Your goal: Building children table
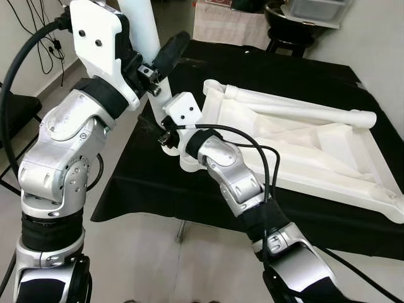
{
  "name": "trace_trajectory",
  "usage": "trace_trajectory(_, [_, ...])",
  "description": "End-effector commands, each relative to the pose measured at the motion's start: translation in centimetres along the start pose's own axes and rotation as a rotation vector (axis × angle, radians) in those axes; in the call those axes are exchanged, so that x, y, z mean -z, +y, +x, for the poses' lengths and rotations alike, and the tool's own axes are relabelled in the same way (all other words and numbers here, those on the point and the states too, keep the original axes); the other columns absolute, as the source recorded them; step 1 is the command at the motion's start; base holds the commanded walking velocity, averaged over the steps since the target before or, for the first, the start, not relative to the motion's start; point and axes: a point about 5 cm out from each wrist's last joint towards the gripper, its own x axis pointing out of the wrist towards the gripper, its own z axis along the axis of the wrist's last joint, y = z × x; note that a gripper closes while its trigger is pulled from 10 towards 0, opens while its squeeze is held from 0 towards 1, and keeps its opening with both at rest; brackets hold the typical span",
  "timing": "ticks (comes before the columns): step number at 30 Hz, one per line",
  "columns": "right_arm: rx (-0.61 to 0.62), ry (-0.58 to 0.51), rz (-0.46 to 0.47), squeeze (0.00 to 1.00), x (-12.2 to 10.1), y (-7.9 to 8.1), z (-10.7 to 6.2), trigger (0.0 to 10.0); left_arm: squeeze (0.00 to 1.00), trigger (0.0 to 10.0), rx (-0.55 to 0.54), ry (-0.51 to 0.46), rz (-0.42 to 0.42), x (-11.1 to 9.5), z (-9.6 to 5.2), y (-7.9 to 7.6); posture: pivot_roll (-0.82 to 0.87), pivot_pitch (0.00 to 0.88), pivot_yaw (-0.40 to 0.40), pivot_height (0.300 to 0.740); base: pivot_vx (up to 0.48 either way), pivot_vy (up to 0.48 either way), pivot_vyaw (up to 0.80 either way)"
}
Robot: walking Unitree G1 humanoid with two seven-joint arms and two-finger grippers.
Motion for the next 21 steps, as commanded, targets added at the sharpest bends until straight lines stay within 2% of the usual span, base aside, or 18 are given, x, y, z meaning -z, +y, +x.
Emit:
trace_trajectory(1, [-0.085,0.007,-0.046,0.00,0.3,1.4,0.1,10.0,0.00,0.0,0.071,0.027,-0.008,0.2,-0.2,-0.6,-0.12,0.033,-0.118,0.740,0.000,0.000,0.00])
trace_trajectory(2, [-0.085,0.007,-0.046,0.00,0.3,1.4,0.1,10.0,0.00,0.0,0.071,0.027,-0.008,0.2,-0.2,-0.6,-0.12,0.033,-0.118,0.740,0.000,0.000,0.00])
trace_trajectory(4, [-0.114,0.020,-0.026,0.00,0.5,1.4,-0.1,10.0,0.00,0.0,0.227,0.055,-0.057,0.6,-0.8,-2.1,-0.12,0.032,-0.119,0.740,0.000,0.000,0.00])
trace_trajectory(5, [-0.149,0.032,0.008,0.75,0.8,1.5,-0.2,10.0,0.00,0.0,0.324,0.066,-0.080,0.7,-1.2,-2.9,-0.12,0.031,-0.119,0.740,0.000,0.000,0.00])
trace_trajectory(6, [-0.149,0.032,0.008,0.75,0.8,1.5,-0.2,10.0,0.00,0.0,0.324,0.066,-0.080,0.7,-1.2,-2.9,-0.12,0.031,-0.119,0.740,0.000,0.000,0.00])
trace_trajectory(7, [-0.174,0.040,0.032,0.75,0.9,1.6,-0.3,10.0,0.00,0.0,0.389,0.073,-0.095,0.7,-1.6,-3.4,-0.12,0.030,-0.119,0.740,0.000,0.000,0.00])
trace_trajectory(8, [-0.222,0.030,0.064,1.00,0.8,1.9,-0.4,10.0,0.00,0.0,0.491,0.089,-0.132,0.6,-2.3,-4.0,-0.12,0.030,-0.119,0.740,0.000,0.000,0.00])
trace_trajectory(10, [-0.310,0.001,0.090,1.00,0.5,2.5,-0.7,10.0,0.00,0.0,0.641,0.126,-0.213,0.6,-3.3,-4.8,-0.12,0.028,-0.119,0.740,0.000,0.000,0.00])
trace_trajectory(12, [-0.310,0.001,0.090,1.00,0.5,2.5,-0.7,10.0,0.00,0.0,0.641,0.126,-0.213,0.6,-3.3,-4.8,-0.12,0.028,-0.119,0.740,0.000,0.000,0.00])
trace_trajectory(13, [-0.362,-0.006,0.077,1.00,0.4,2.9,-0.8,10.0,0.00,0.0,0.701,0.150,-0.233,0.7,-3.8,-4.9,-0.13,0.026,-0.122,0.740,0.000,0.000,0.00])
trace_trajectory(14, [-0.362,-0.006,0.077,1.00,0.4,2.9,-0.8,10.0,0.00,0.0,0.701,0.150,-0.233,0.7,-3.8,-4.9,-0.13,0.026,-0.122,0.740,0.000,0.000,0.00])
trace_trajectory(15, [-0.426,-0.007,0.062,1.00,0.4,3.4,-1.0,10.0,0.00,0.0,0.773,0.179,-0.268,0.8,-4.4,-5.1,-0.13,0.024,-0.127,0.740,0.000,0.000,0.00])
trace_trajectory(16, [-0.426,-0.007,0.062,1.00,0.4,3.4,-1.0,10.0,0.00,0.0,0.773,0.179,-0.268,0.8,-4.4,-5.1,-0.13,0.024,-0.127,0.740,0.000,0.000,0.00])
trace_trajectory(17, [-0.474,0.000,0.065,0.00,0.4,3.8,-1.0,10.0,0.00,0.0,0.837,0.198,-0.288,0.8,-4.8,-5.1,-0.13,0.024,-0.129,0.740,0.000,0.000,0.00])
trace_trajectory(18, [-0.503,0.006,0.074,0.00,0.4,4.0,-1.0,10.0,0.00,0.0,0.888,0.208,-0.299,0.7,-5.0,-5.2,-0.13,0.022,-0.132,0.740,0.000,0.000,0.00])
trace_trajectory(21, [-0.544,0.010,0.116,0.00,0.3,4.4,-1.0,10.0,0.00,0.0,0.932,0.208,-0.297,0.5,-5.0,-5.3,-0.13,0.022,-0.133,0.740,0.000,0.000,0.00])
